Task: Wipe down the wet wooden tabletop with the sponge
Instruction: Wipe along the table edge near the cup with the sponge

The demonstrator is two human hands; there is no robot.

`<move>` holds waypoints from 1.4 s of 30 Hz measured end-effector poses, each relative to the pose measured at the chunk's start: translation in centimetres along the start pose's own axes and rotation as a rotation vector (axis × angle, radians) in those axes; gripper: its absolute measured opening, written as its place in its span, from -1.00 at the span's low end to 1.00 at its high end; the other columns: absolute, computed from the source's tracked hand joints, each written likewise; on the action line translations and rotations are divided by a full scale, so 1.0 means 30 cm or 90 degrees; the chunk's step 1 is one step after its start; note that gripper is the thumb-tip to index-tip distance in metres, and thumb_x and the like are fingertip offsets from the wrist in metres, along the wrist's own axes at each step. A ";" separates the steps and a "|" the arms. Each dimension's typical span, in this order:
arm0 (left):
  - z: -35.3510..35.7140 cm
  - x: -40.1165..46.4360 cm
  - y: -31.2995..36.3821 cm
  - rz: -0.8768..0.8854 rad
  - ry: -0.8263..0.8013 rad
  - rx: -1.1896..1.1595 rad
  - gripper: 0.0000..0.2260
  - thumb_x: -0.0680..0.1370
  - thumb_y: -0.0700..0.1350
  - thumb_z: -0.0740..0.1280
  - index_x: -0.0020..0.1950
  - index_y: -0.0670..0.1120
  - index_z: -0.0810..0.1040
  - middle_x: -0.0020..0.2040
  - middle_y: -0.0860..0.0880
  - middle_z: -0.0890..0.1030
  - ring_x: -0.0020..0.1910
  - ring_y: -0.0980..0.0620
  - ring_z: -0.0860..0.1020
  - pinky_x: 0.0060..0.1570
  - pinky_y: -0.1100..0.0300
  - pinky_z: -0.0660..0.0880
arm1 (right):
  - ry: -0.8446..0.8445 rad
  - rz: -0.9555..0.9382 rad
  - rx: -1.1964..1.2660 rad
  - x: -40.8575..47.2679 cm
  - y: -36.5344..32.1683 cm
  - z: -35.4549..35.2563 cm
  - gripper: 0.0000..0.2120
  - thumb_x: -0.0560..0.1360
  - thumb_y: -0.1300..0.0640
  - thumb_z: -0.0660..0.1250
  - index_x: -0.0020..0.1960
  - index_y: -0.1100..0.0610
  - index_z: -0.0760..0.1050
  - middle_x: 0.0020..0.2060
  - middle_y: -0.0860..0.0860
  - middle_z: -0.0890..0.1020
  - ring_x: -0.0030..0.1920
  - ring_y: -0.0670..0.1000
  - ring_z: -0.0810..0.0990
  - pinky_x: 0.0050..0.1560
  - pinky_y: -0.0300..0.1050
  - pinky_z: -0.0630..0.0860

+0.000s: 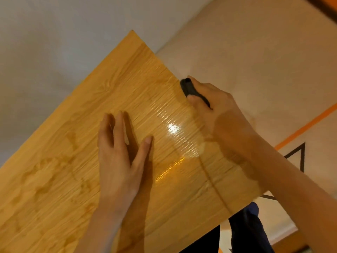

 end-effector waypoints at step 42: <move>-0.021 0.196 -0.137 -0.055 -0.003 0.010 -0.17 0.58 0.39 0.10 0.65 -0.12 0.04 0.66 -0.05 -0.09 0.65 -0.06 -0.10 0.54 -0.21 0.08 | -0.068 0.012 0.045 0.303 -0.122 0.101 -0.64 0.66 0.06 0.15 0.44 0.04 0.38 0.05 -0.12 0.57 -0.07 -0.28 0.51 -0.05 -0.51 0.38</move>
Point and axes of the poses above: each hand's wrist, its own x-axis towards the middle knuckle, its own z-axis out of the palm, y = z × x, the point moved 6 cm from there along x, towards the middle knuckle
